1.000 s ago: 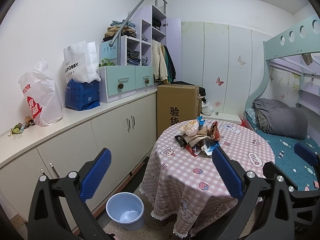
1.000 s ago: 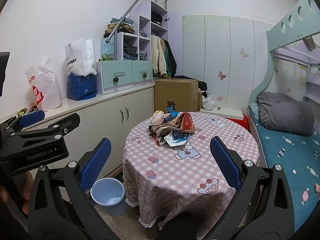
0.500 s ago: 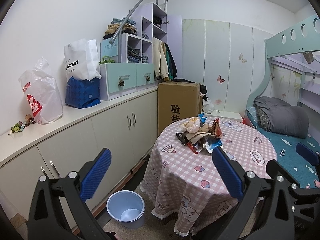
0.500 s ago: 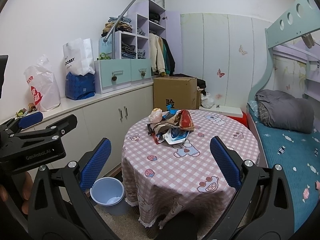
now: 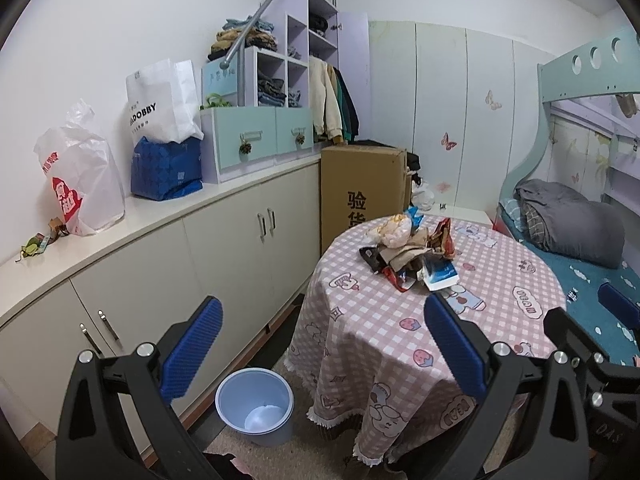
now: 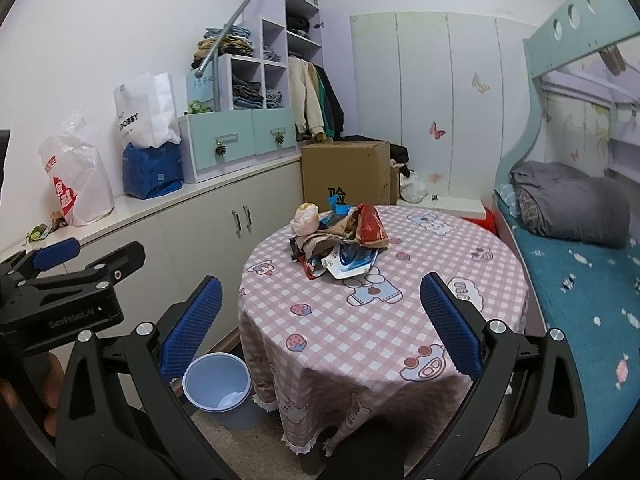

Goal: Collect trash
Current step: 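Reach both tools to the trash pile on the table, then grasp the red snack wrapper with the right tool while the left grasps the white plastic bag, then carry both items to the blue wastebasket and open both tools to drop them, then return both tools to the table over the remaining trash, then grasp the tan cloth with the right tool while the left grasps a small wrapper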

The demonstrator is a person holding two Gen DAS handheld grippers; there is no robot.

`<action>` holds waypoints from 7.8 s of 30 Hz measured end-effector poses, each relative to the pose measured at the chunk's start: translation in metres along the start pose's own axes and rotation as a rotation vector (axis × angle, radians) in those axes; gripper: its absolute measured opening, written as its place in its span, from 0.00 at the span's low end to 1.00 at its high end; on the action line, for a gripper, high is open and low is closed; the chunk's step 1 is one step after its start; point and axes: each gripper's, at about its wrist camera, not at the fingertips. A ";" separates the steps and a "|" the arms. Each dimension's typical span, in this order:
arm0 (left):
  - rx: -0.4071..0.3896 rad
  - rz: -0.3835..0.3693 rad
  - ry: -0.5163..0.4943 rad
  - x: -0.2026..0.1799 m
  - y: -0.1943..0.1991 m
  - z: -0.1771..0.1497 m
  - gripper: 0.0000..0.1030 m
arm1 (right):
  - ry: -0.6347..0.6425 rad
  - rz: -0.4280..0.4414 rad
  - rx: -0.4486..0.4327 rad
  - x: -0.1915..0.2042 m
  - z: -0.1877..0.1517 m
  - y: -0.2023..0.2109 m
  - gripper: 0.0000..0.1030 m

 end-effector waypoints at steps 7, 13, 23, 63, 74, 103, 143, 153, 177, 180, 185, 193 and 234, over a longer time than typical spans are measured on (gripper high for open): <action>0.138 -0.065 -0.020 -0.015 -0.065 -0.006 0.96 | -0.068 -0.008 0.098 -0.033 -0.013 -0.052 0.94; 0.196 -0.138 -0.062 -0.041 -0.122 -0.002 0.96 | -0.154 -0.037 0.165 -0.075 -0.020 -0.102 0.94; 0.171 -0.117 -0.022 -0.074 -0.201 0.043 0.96 | -0.255 -0.024 0.189 -0.120 0.003 -0.177 0.94; 0.082 -0.262 0.093 -0.055 -0.264 0.084 0.24 | -0.319 0.039 0.109 -0.138 0.071 -0.269 0.13; 0.061 -0.156 0.246 0.018 -0.199 0.055 0.25 | -0.174 0.263 0.064 -0.058 0.079 -0.201 0.13; 0.502 0.130 0.564 0.259 -0.338 -0.125 0.26 | 0.114 0.568 0.573 0.239 -0.104 -0.398 0.59; 0.506 0.108 0.578 0.240 -0.339 -0.122 0.70 | 0.043 0.451 0.442 0.205 -0.095 -0.367 0.62; 0.341 0.079 0.523 0.210 -0.269 -0.070 0.72 | 0.012 0.450 0.279 0.173 -0.042 -0.298 0.64; 0.231 -0.216 0.166 -0.023 -0.255 0.065 0.75 | -0.236 0.260 0.160 -0.083 0.062 -0.248 0.65; 0.263 -0.233 0.142 -0.045 -0.274 0.077 0.75 | -0.253 0.259 0.213 -0.100 0.070 -0.274 0.65; 0.305 -0.219 0.146 -0.067 -0.307 0.087 0.75 | -0.233 0.257 0.290 -0.099 0.077 -0.320 0.57; 0.366 -0.247 0.167 -0.075 -0.342 0.094 0.75 | -0.206 0.336 0.403 -0.099 0.076 -0.374 0.10; 0.438 -0.155 -0.102 -0.122 -0.402 0.089 0.06 | -0.273 0.239 0.424 -0.133 0.061 -0.388 0.07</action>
Point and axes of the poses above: each gripper's, at about its wrist camera, not at the fingertips, and y roughly against the way its jaws point, x to its left, z to its top, and after that the axes turned 4 degrees about x, right-handed
